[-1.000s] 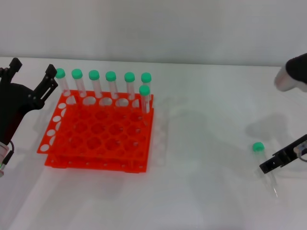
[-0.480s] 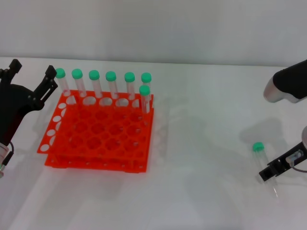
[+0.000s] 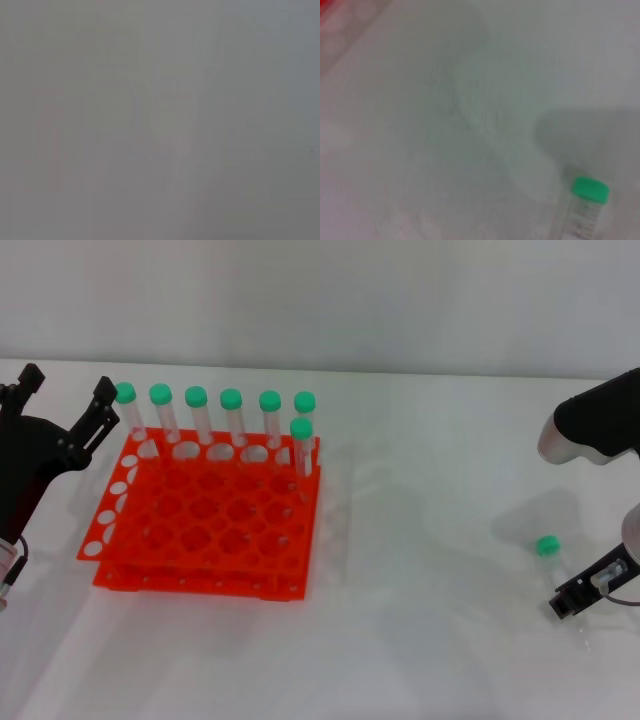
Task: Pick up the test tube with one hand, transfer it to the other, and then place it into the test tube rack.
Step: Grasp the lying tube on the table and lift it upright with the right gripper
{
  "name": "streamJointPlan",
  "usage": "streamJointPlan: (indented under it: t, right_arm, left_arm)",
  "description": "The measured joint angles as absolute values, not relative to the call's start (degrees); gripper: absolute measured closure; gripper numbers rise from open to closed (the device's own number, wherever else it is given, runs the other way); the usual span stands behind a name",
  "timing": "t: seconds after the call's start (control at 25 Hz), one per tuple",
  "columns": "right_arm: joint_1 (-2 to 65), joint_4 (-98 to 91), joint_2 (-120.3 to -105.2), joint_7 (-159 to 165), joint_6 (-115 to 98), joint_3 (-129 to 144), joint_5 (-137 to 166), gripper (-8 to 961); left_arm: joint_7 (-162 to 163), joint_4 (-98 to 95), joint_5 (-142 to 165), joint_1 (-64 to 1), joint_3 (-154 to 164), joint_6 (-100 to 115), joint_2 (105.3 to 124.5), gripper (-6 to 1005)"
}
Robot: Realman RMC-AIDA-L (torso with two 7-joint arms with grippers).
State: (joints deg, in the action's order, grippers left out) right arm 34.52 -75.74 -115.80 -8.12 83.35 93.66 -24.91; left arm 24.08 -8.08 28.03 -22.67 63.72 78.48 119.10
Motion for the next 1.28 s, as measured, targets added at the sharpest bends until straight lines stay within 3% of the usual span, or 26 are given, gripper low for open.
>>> streamJointPlan:
  t: [0.16,0.6,1.28]
  right_arm:
    - [34.58,-75.57,-115.75,-8.29,83.49,93.68,-25.06,634]
    - [35.08,-74.8,-115.52,-8.58,83.92,93.78,-24.79,742]
    - [36.48,-72.7,-115.58,-9.97,83.94,93.72,-24.81,756]
  left_arm:
    - [24.08,-8.08,28.03,-22.67,63.72,78.49,119.14,107]
    - [23.94,-8.57,27.64,-22.69,63.59,78.81,119.08,107]
    - [24.25,-8.39,28.04,-22.54,63.72,78.68,119.09,107]
